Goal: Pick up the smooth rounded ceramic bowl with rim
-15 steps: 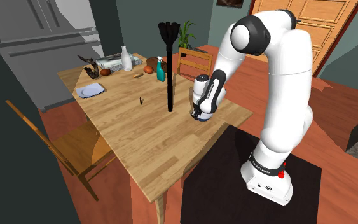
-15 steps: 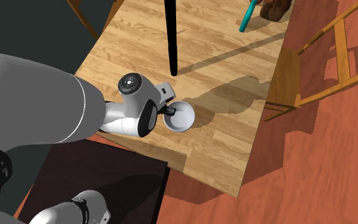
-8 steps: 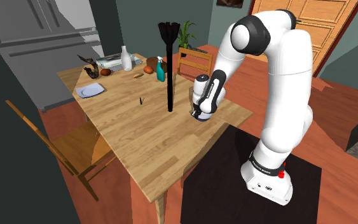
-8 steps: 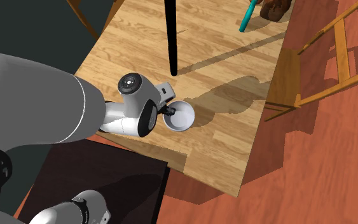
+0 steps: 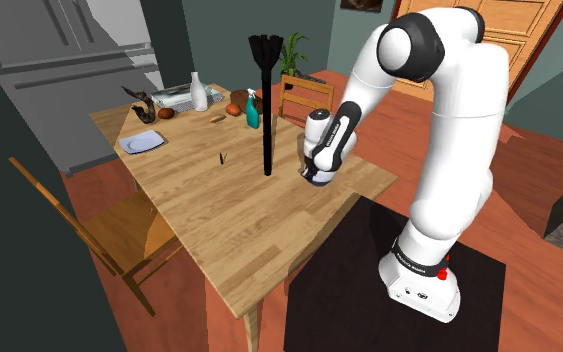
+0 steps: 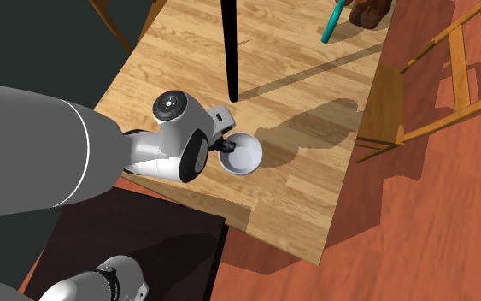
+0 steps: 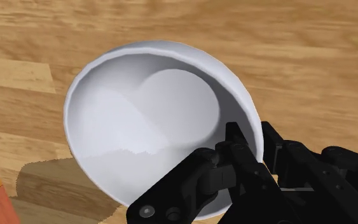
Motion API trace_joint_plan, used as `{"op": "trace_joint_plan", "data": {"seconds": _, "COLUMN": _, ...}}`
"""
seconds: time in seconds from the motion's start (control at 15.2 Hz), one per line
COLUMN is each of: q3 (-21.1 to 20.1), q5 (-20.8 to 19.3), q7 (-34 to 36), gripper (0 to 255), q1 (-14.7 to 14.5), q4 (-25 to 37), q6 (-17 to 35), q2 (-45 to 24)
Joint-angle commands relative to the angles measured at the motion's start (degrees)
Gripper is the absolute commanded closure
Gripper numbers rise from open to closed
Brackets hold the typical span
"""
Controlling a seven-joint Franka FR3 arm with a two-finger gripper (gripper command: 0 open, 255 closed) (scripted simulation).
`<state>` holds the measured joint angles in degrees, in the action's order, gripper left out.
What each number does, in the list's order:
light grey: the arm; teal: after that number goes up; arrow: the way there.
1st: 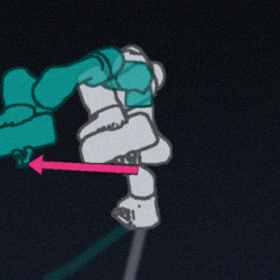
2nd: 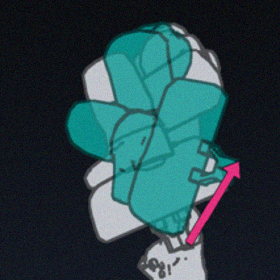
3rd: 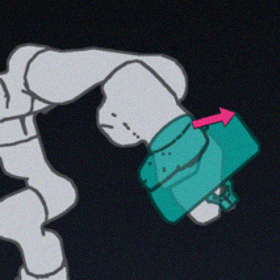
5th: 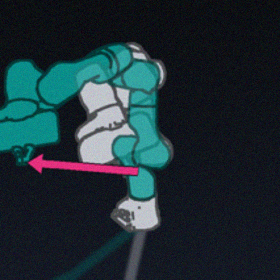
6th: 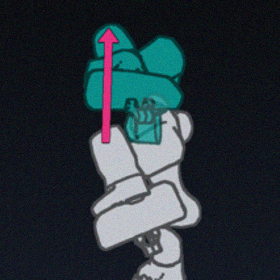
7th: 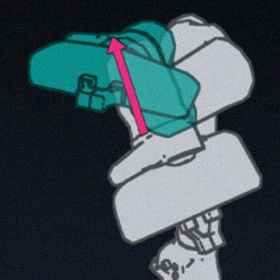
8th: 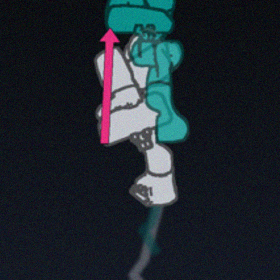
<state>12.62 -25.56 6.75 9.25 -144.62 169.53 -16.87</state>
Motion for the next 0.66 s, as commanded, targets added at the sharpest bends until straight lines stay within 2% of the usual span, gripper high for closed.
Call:
{"op": "trace_joint_plan", "data": {"seconds": 0.0, "q3": -0.7, "q5": 0.8, "q7": -1.1, "gripper": 255, "q1": 0.7, "q4": -0.3, "q6": -1.7, "q2": 2.0}}
{"op": "trace_joint_plan", "data": {"seconds": 0.46, "q3": -2.1, "q5": 3.3, "q7": -4.0, "gripper": 255, "q1": 1.5, "q4": -1.1, "q6": -7.2, "q2": 8.3}}
{"op": "trace_joint_plan", "data": {"seconds": 0.59, "q3": -2.1, "q5": 3.4, "q7": -4.1, "gripper": 255, "q1": 1.5, "q4": -1.1, "q6": -7.3, "q2": 8.4}}
